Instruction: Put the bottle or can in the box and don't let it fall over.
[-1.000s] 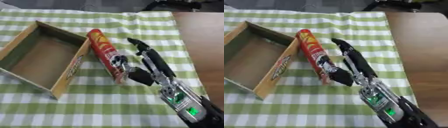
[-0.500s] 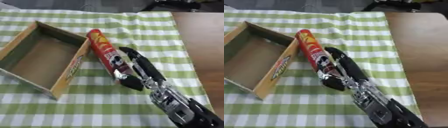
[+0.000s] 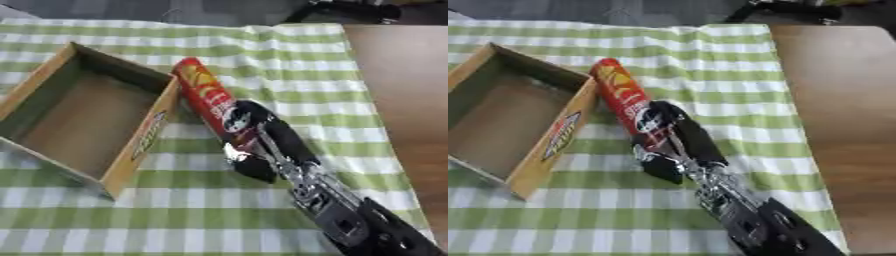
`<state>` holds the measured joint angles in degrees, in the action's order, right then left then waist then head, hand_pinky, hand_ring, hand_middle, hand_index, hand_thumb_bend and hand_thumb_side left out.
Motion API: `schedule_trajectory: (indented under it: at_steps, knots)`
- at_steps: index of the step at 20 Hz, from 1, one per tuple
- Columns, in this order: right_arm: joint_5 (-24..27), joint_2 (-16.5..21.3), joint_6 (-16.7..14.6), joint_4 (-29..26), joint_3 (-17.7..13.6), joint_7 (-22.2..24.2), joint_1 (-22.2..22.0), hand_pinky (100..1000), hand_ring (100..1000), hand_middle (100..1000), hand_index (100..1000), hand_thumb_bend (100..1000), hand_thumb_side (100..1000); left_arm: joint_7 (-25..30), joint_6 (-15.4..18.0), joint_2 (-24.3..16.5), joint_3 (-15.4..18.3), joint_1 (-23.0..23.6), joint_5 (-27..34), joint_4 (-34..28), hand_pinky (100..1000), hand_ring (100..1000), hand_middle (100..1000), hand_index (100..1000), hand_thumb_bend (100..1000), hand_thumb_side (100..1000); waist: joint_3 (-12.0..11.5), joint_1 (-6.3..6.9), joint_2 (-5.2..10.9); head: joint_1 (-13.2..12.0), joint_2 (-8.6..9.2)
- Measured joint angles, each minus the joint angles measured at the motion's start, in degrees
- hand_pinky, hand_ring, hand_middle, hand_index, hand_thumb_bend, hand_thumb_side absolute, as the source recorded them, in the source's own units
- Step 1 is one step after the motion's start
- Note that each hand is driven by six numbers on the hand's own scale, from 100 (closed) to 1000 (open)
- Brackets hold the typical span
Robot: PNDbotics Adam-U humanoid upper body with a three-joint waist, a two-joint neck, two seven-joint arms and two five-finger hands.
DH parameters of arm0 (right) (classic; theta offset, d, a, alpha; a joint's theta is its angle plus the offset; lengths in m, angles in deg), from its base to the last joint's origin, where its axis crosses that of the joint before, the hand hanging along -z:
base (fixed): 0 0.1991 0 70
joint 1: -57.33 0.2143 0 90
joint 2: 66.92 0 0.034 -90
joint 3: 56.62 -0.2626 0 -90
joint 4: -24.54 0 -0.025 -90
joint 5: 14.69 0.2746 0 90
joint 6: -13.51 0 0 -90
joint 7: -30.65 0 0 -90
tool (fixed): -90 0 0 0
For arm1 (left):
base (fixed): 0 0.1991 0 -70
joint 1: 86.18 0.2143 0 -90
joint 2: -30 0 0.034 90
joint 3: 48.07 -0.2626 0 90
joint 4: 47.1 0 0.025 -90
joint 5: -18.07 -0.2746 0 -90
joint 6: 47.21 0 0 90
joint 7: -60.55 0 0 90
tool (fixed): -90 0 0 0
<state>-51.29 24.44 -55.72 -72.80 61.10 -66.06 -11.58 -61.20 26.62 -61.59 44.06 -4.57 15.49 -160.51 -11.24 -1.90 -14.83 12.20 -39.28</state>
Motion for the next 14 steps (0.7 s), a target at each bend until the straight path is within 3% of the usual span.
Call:
schedule_trajectory:
  at_steps: [4,9,14]
  knots:
    - [0.0,-0.3,0.0,0.7,-0.1,-0.3,0.2,771,1000,967,1000,100,770,0.0,0.0,0.0,0.0,0.0,0.1,0.0,559,519,649,699,123,726,0.0,0.00,0.00,0.0,0.00]
    - [0.5,-0.5,0.1,1.3,-0.1,-0.6,0.6,640,991,963,1000,100,740,0.0,0.0,0.0,0.0,0.1,0.1,0.0,560,519,649,699,123,726,0.0,0.00,0.00,0.0,0.00]
    - [1.0,-1.0,0.4,1.3,-0.1,-0.9,0.7,486,927,939,998,100,548,0.0,0.0,0.0,0.0,0.2,0.1,0.0,561,519,649,699,123,726,0.0,0.00,0.00,0.0,0.00]
